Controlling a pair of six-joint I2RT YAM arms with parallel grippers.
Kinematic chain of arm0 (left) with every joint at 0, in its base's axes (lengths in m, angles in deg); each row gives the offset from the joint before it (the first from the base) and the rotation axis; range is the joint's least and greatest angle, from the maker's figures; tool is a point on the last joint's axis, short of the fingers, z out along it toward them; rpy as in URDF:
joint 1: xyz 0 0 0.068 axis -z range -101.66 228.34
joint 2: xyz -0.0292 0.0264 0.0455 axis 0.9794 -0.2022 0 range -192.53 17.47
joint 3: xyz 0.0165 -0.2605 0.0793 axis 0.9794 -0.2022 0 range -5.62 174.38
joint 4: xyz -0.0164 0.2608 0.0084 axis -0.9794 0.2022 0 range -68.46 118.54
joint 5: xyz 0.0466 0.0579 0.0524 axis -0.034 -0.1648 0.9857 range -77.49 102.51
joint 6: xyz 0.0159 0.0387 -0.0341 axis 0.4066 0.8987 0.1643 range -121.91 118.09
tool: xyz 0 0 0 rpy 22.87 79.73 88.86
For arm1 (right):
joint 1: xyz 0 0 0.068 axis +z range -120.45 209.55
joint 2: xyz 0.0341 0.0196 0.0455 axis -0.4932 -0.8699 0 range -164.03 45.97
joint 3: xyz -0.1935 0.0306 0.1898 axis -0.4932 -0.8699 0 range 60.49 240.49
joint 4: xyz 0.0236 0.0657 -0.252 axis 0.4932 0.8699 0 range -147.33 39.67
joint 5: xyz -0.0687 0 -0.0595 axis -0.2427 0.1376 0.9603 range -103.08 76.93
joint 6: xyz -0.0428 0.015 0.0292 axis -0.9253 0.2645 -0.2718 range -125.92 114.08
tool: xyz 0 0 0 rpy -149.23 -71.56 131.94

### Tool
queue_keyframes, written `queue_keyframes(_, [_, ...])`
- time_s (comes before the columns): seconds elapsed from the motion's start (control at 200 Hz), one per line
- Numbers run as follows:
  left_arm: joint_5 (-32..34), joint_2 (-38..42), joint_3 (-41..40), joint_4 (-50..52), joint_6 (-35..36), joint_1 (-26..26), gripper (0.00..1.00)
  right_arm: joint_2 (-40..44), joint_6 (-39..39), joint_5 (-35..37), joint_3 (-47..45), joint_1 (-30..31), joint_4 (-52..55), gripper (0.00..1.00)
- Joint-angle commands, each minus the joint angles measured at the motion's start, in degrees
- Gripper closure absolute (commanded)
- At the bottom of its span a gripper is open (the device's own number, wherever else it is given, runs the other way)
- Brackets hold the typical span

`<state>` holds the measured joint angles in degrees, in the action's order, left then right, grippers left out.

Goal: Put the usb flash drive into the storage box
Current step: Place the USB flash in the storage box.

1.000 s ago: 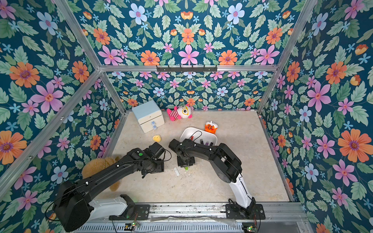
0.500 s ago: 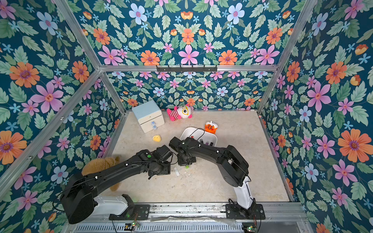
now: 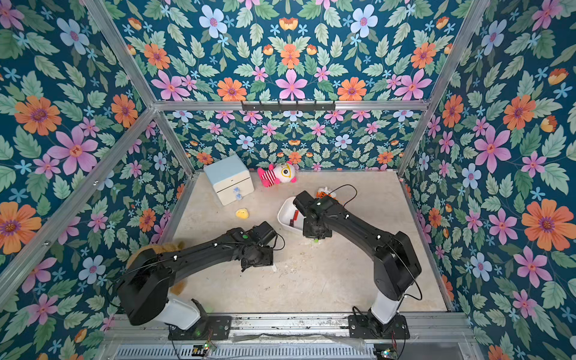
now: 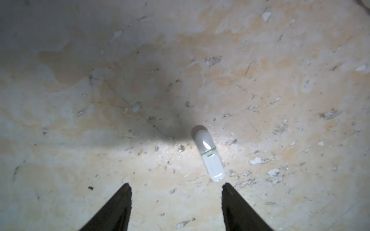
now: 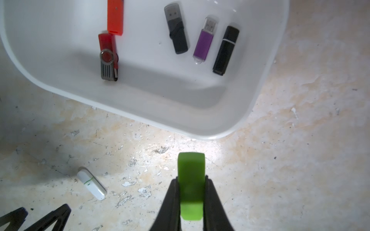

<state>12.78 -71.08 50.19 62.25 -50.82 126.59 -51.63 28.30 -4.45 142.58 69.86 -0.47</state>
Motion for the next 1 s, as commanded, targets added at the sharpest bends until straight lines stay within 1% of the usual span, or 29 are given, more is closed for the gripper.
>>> queue_keyframes(0.0, [-0.9,-2.5,2.0,-1.1,1.6,-0.1,0.26,0.1,-3.9,0.3,0.2,-2.7,-0.2,1.00])
queue_keyframes(0.1, [-1.2,-4.6,3.1,-1.2,1.9,0.0,0.26,-1.6,-6.0,-0.1,2.1,-4.3,-1.4,1.00])
queue_keyframes(0.2, [-1.7,-5.8,3.3,-1.9,1.9,0.0,0.26,-5.1,-8.1,-1.5,5.3,-5.3,-2.7,1.00])
queue_keyframes(0.39, [-2.0,-5.9,3.1,-1.9,1.5,0.0,0.26,-16.1,-11.7,-3.1,15.9,-5.7,-1.7,1.00])
queue_keyframes(0.65, [-2.2,-6.4,3.2,-1.3,1.6,0.0,0.26,-27.6,-14.1,-4.5,26.6,-6.0,-1.2,1.00])
queue_keyframes(0.855, [-2.6,-6.9,3.6,-1.3,1.3,0.0,0.26,-34.2,-15.2,-4.4,32.3,-6.4,0.2,1.00])
queue_keyframes(0.995, [-2.1,-7.0,3.9,-0.5,1.4,0.1,0.26,-35.6,-15.3,-5.0,32.4,-6.8,-0.2,1.00])
